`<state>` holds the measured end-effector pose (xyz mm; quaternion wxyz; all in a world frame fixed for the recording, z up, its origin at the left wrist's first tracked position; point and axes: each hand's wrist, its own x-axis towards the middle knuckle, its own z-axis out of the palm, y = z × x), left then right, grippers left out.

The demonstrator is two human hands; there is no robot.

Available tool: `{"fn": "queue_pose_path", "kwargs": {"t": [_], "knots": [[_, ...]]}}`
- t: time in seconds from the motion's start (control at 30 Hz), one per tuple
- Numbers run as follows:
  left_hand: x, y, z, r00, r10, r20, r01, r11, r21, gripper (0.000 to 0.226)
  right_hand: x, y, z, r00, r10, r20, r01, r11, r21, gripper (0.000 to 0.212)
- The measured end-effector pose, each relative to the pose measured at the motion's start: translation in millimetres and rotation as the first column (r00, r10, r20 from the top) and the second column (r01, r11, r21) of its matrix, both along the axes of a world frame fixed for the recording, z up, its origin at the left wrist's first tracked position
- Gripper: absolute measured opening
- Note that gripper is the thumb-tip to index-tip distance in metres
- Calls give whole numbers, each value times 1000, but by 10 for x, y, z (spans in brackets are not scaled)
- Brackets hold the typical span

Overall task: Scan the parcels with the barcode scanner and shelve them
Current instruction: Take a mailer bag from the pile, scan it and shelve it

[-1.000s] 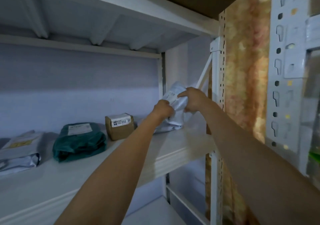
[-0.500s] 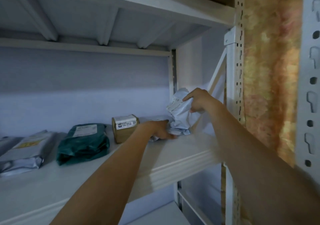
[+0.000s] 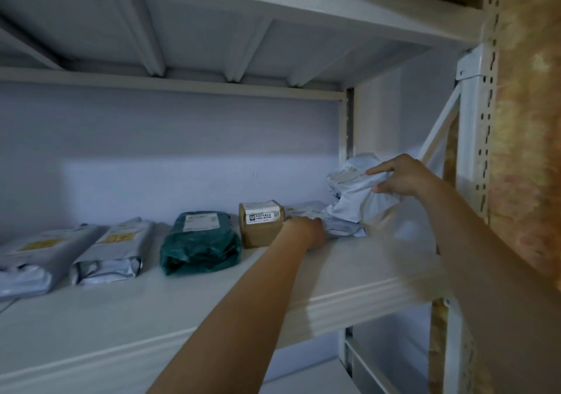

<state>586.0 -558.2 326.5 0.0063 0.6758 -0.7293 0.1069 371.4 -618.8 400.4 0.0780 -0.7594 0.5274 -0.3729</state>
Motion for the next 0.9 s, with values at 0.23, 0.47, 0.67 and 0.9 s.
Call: {"fn": "queue_pose_path", "kwargs": {"t": [0.23,0.47,0.67,0.9], "knots": [[280,232,72,993,68,93,-69,998,0,44,119,3,-139,977,107,186,-115,993,34,48],[620,579,119,983,135,123,-134,991,-17,45,223,-105,-320,955,126,270,-156,983,96,51],[868,739,111,977,163,138,-169,985,36,50,438,-51,-643,876,220,429,-363,886,287,49],[1319,725,34,970,207,128,-220,971,95,56,768,-16,-723,903,310,297,-390,881,266,41]]}}
